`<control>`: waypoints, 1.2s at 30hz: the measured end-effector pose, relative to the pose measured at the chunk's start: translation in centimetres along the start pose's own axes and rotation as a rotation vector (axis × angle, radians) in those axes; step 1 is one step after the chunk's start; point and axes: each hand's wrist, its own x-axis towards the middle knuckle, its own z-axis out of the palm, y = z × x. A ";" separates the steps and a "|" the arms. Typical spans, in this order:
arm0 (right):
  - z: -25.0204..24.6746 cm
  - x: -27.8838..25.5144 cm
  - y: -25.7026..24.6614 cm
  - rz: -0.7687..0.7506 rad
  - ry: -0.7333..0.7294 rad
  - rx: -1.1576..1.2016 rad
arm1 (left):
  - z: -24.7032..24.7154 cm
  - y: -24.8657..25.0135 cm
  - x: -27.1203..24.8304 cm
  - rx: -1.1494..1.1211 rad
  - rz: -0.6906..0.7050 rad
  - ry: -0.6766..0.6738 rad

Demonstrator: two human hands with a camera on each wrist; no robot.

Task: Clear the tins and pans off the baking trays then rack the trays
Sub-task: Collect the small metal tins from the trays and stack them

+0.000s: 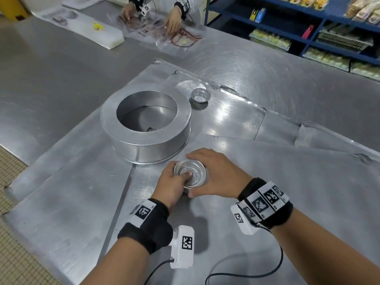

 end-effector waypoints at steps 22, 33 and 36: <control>-7.1 19.6 8.8 0.363 0.208 -0.386 | -3.9 0.2 3.0 0.025 -0.069 -0.001; -7.2 25.2 11.1 0.467 0.239 -0.289 | -4.4 0.3 2.7 0.032 -0.108 -0.045; -6.9 25.3 11.4 0.480 0.275 -0.273 | -4.4 0.2 2.8 0.032 -0.097 -0.034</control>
